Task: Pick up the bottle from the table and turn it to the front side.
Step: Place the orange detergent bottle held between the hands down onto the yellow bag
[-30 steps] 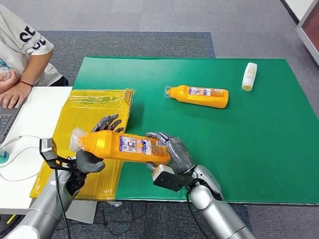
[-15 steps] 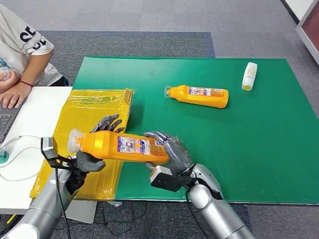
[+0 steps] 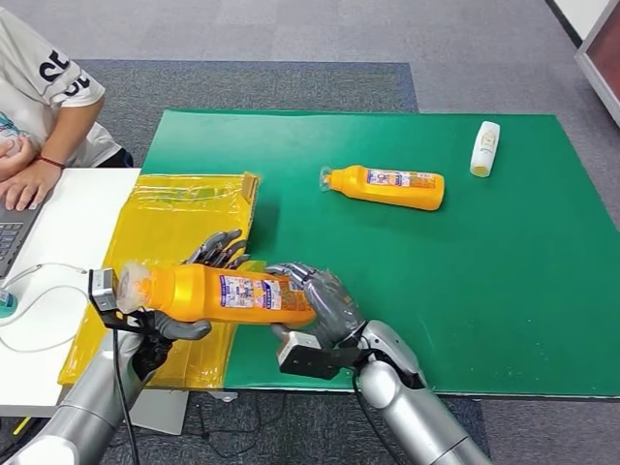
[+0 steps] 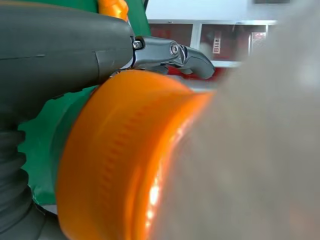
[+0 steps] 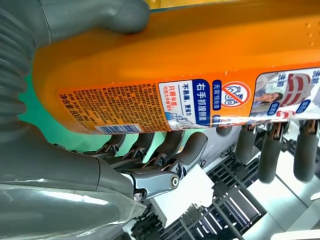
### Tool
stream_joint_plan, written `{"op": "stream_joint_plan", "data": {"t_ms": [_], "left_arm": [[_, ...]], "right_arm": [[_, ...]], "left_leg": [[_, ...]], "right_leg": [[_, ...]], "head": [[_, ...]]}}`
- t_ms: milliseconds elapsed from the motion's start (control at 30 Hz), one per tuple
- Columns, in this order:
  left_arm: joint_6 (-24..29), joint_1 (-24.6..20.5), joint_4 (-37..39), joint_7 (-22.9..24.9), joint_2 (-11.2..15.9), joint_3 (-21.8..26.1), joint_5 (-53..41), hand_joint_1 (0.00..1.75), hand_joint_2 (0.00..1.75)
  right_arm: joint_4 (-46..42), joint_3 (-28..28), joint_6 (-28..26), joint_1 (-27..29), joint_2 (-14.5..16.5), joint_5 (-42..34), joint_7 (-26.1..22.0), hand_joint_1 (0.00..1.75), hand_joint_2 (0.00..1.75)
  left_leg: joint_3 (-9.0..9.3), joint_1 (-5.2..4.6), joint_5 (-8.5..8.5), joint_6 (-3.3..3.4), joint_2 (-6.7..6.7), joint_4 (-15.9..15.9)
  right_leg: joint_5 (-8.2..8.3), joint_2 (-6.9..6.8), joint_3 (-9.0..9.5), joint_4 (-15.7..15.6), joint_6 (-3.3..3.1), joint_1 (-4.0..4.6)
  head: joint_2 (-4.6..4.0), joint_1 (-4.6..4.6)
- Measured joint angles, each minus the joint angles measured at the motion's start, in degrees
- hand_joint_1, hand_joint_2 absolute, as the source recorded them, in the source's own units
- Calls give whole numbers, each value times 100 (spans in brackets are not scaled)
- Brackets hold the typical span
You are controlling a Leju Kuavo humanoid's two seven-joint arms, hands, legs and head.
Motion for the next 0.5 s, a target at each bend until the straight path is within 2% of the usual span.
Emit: {"op": "stream_joint_plan", "data": {"t_ms": [267,300,400,433,500], "left_arm": [[-66,0,-22,0,2,-53,-70,2,175],[-66,2,-24,0,2,-56,-77,20,175],[-64,9,-25,0,4,-67,-87,149,175],[-62,11,-25,0,5,-71,-90,175,175],[-57,11,-25,0,8,-76,-90,175,175]], "right_arm": [[116,158,18,-60,13,-25,44,175,175],[125,172,9,-64,14,-22,57,175,175],[154,203,-47,-70,14,5,96,175,175],[161,209,-71,-72,14,18,108,175,175],[168,220,-111,-76,14,38,132,175,175]], "left_leg": [[0,0,1,-1,0,0],[0,0,1,-1,0,0],[0,0,1,-1,0,0],[0,0,1,-1,0,0],[0,0,0,-1,0,0]], "right_leg": [[1,0,0,0,0,0],[1,0,0,0,0,0],[1,0,0,0,0,0],[1,0,0,0,0,0],[1,0,0,0,0,0]], "head": [[-1,1],[-1,1],[-1,1],[-1,1],[-1,0]]}}
